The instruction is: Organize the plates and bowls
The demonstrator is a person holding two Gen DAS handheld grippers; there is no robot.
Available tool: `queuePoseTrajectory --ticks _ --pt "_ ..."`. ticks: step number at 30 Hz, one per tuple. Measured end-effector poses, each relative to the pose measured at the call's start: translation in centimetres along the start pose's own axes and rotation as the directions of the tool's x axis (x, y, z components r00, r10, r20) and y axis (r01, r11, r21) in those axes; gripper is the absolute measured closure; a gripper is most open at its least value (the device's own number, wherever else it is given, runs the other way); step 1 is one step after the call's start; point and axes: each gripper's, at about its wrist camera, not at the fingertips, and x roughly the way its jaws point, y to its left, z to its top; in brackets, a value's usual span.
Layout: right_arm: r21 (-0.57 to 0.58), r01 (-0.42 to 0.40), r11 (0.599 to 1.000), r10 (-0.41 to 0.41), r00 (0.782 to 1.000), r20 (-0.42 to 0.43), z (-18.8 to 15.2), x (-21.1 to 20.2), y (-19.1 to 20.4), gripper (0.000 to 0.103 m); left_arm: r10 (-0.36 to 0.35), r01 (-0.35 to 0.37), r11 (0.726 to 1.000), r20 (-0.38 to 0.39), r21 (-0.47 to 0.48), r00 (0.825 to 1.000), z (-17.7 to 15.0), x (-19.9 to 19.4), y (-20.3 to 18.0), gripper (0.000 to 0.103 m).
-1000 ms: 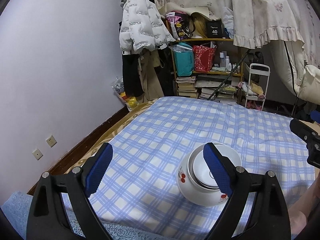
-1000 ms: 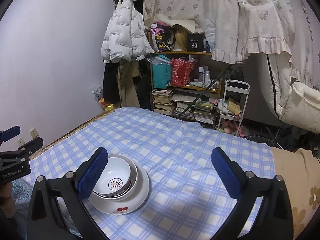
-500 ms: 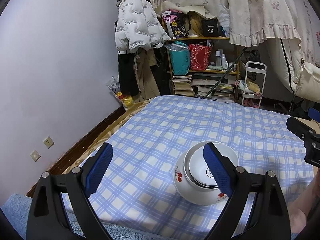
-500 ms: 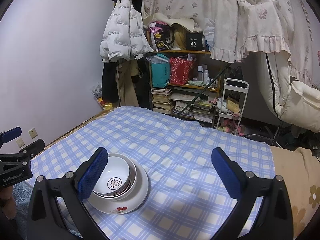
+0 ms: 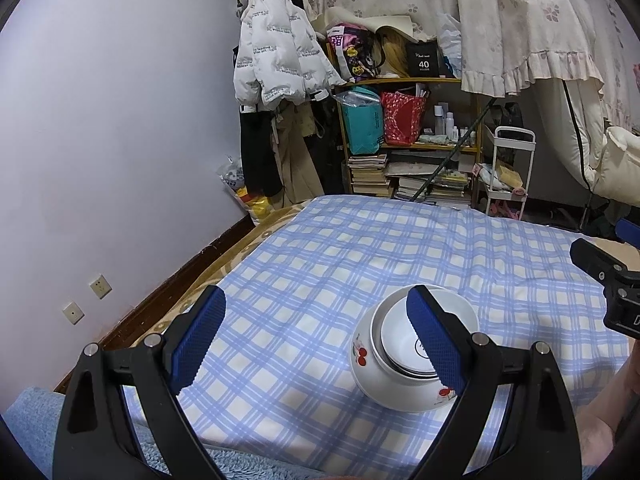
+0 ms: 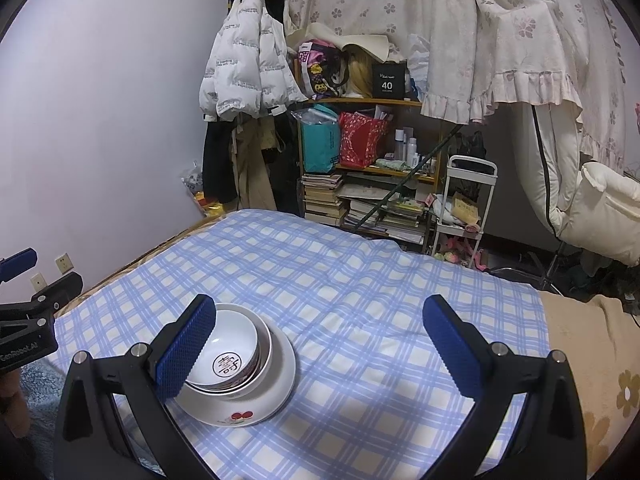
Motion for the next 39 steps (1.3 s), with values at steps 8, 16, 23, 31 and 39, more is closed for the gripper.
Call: queuePoseTrajectory --ticks 8,16,23,31,39 --pt "0.000 0.001 1.000 -0.001 1.000 -0.004 -0.09 -0.01 -0.10 0.000 0.003 -0.003 1.000 0.007 -0.006 1.000 0.07 -0.37 0.22 0.012" --pt "-0.001 0.000 1.000 0.000 1.000 -0.003 0.03 0.01 -0.11 0.000 0.004 -0.004 1.000 0.007 -0.009 1.000 0.09 -0.43 0.34 0.012" --pt "-0.002 0.000 1.000 0.000 1.000 -0.003 0.05 -0.06 -0.27 0.000 0.004 -0.003 1.000 0.004 -0.007 1.000 0.06 -0.49 0.28 0.012" --pt "-0.003 -0.001 1.000 0.001 1.000 -0.004 0.16 -0.02 -0.22 0.000 -0.001 0.001 1.000 0.000 -0.003 1.000 0.01 -0.47 0.13 0.012" --pt "-0.005 -0.002 1.000 0.002 1.000 -0.005 0.18 -0.12 -0.33 0.000 0.000 0.000 1.000 0.000 -0.003 1.000 -0.06 -0.48 -0.04 0.012"
